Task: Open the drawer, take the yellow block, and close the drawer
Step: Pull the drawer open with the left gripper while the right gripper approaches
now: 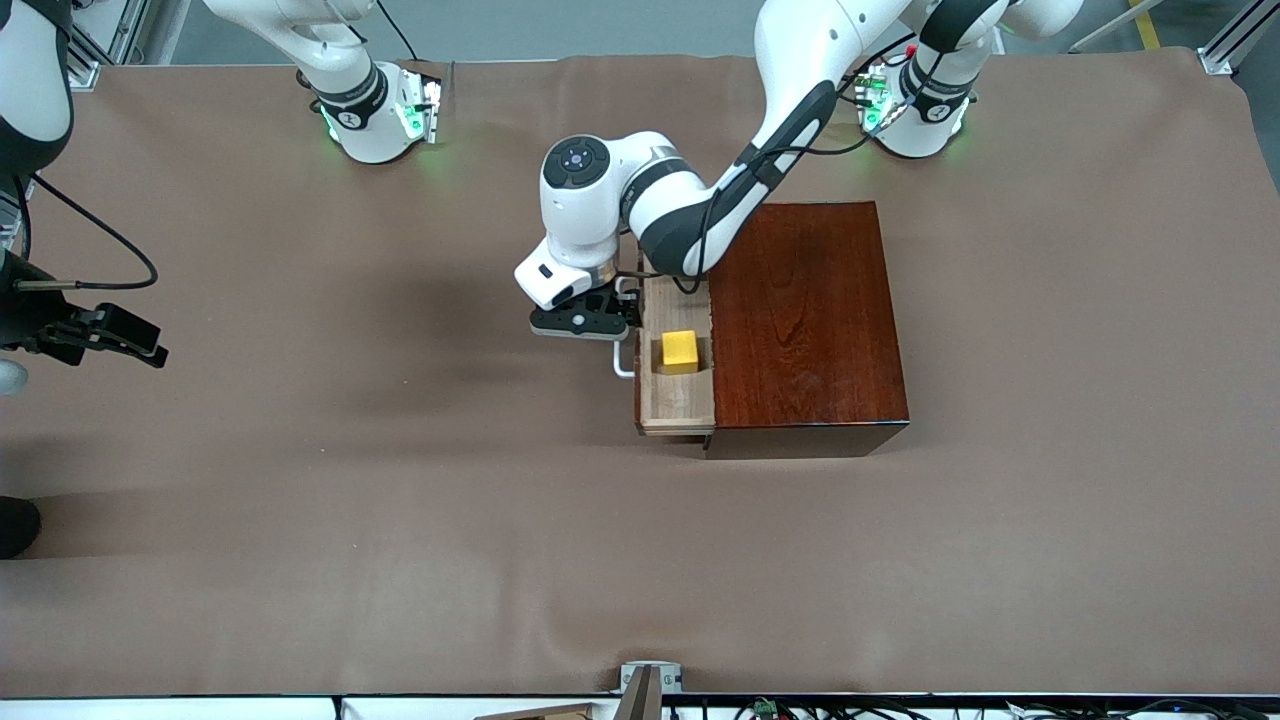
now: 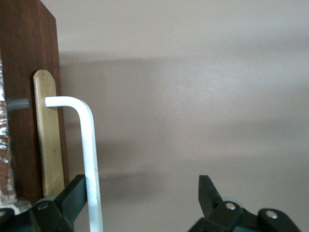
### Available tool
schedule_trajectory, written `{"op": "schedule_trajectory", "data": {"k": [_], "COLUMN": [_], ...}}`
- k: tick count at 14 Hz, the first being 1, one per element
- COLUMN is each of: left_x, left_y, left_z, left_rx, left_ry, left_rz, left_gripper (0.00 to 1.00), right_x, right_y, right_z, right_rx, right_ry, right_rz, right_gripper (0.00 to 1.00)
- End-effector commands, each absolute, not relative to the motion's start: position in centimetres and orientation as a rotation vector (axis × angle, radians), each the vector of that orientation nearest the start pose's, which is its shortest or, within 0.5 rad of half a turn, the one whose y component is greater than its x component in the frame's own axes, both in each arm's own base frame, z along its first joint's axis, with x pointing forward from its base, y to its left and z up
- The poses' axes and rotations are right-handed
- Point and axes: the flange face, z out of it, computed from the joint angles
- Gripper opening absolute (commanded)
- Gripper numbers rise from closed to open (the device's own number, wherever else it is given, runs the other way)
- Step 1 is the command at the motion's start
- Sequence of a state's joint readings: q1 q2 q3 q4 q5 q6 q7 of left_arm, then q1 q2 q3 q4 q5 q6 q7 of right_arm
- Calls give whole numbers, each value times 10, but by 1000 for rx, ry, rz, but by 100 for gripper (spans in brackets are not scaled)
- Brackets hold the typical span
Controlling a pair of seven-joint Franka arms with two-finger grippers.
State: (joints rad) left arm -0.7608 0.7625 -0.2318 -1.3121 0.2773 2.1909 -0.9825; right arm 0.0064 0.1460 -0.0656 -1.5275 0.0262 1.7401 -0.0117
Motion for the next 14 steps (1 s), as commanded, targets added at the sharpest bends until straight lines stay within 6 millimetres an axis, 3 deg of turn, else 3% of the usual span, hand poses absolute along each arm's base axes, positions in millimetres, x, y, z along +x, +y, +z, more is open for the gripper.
{"op": "schedule_trajectory", "data": {"k": [1, 5, 10, 12, 14], "left_x": [441, 440, 432, 432, 432], "left_y": [-630, -636, -646, -648, -649], "left_z": [313, 319, 325, 328, 334], "left_rx": [-3325, -3388, -3433, -3455, -3466], "left_ry": [116, 94, 117, 120, 121], "left_rz": [-245, -259, -298, -326, -344], "left_gripper": [100, 100, 100, 100, 100], "right_x": [610, 610, 615, 614, 613], "right_y": [-33, -20, 32, 33, 31], "right_z": [580, 577, 543, 541, 538], "right_rx": [-3109, -3109, -3111, -3108, -3096], "right_ry": [95, 57, -70, -98, -245], "right_rz": [-105, -85, 71, 86, 107], "right_gripper": [100, 100, 100, 100, 100]}}
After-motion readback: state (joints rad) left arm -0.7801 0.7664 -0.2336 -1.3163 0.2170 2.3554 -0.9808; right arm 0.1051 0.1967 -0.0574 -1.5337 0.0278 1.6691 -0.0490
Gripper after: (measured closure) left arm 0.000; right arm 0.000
